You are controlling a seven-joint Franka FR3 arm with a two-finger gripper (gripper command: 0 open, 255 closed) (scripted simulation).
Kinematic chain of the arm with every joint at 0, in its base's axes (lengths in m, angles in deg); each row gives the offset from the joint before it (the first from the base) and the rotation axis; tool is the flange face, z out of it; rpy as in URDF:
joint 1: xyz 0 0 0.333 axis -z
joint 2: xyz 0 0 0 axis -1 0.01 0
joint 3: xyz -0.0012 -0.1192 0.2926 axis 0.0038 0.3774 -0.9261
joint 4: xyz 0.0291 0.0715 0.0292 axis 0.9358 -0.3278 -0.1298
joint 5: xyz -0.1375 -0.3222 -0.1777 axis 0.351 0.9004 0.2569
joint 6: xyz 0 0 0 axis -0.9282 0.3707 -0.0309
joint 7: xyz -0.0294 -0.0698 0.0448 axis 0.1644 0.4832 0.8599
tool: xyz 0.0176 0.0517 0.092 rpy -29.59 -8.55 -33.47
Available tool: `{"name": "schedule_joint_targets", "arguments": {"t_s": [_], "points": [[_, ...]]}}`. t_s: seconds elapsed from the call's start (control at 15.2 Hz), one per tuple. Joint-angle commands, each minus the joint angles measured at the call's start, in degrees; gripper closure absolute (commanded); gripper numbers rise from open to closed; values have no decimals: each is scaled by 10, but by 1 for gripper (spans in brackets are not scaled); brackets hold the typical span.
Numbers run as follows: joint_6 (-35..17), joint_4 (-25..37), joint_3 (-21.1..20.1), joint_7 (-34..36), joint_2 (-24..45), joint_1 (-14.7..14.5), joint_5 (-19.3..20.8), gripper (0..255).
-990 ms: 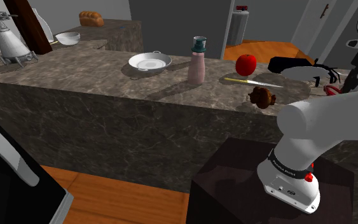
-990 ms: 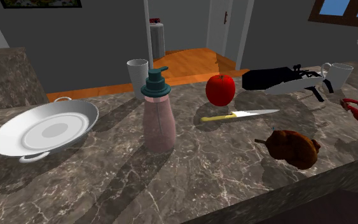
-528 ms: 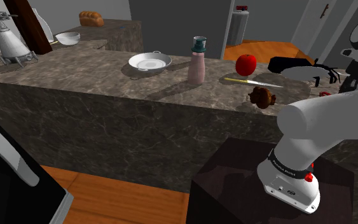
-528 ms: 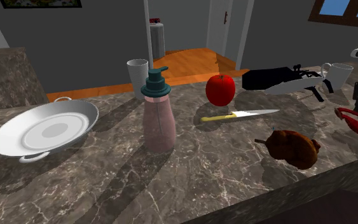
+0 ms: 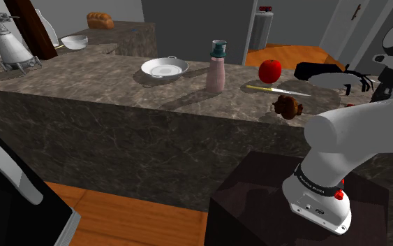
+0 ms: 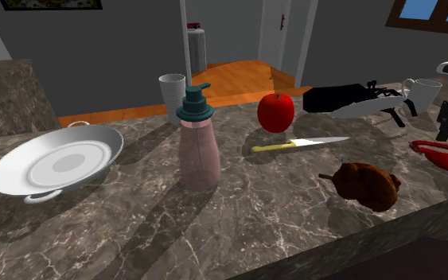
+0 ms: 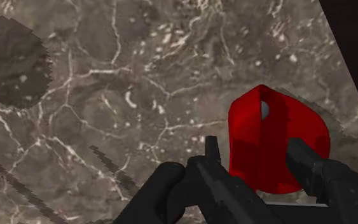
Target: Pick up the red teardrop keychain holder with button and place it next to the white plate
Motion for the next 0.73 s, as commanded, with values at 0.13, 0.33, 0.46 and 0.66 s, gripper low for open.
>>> {"name": "schedule_joint_targets", "arguments": {"t_s": [0.13, 0.33, 0.46, 0.66], "points": [[0, 0, 0, 0, 0, 0, 0, 0], [20, 13, -13, -2, -5, 1, -9, 0], [57, 41, -38, -6, -13, 2, -26, 0], [72, 52, -47, -7, -15, 1, -32, 0]]}}
